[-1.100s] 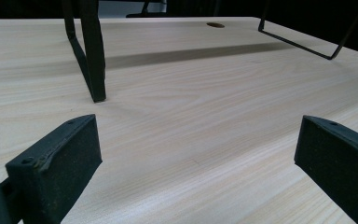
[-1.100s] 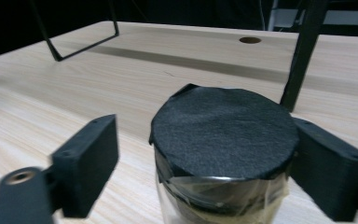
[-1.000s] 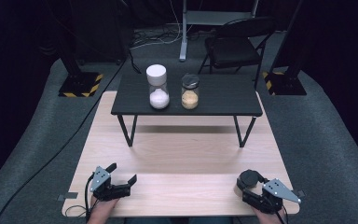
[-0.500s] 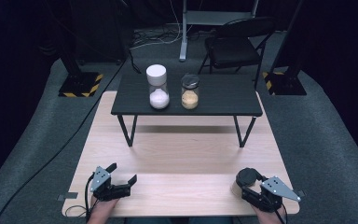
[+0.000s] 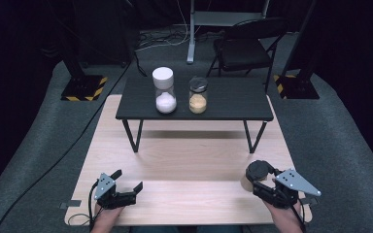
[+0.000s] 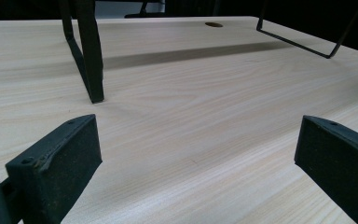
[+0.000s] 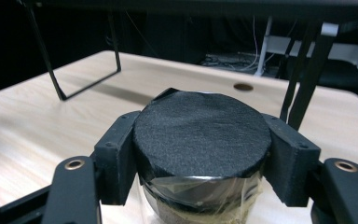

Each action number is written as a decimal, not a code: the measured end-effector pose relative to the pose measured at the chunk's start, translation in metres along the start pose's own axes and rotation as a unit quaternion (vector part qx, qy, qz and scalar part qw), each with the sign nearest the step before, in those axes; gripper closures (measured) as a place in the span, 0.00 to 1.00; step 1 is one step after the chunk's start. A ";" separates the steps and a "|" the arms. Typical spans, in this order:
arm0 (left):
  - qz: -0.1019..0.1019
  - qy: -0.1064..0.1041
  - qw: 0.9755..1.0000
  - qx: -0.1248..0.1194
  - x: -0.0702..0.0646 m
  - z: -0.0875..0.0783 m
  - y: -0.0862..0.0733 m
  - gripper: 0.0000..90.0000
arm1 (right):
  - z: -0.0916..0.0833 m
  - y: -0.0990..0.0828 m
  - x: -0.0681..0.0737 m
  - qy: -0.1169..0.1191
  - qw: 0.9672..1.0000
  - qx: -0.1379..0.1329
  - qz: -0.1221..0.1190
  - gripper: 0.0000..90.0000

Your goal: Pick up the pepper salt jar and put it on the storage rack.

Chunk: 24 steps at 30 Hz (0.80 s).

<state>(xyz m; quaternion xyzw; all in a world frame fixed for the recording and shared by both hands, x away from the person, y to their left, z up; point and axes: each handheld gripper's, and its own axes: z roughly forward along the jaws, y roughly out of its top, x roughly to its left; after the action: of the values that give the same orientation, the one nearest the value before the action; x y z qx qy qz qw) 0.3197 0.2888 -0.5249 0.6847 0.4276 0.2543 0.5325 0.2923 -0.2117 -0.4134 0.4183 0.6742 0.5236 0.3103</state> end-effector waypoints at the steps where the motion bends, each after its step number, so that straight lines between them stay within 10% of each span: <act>1: 0.000 0.000 1.000 0.000 0.000 0.000 0.000 0.00 | 0.000 0.007 0.000 0.001 1.000 -0.003 -0.004 0.38; 24: -0.002 -0.003 1.000 -0.004 0.000 -0.001 0.000 0.00 | 0.034 0.123 0.012 0.017 0.999 -0.030 -0.035 0.38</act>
<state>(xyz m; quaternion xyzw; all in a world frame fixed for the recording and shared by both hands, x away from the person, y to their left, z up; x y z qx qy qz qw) 0.3191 0.2898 -0.5251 0.6826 0.4263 0.2527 0.5371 0.3457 -0.1733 -0.3030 0.3761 0.6773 0.5396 0.3295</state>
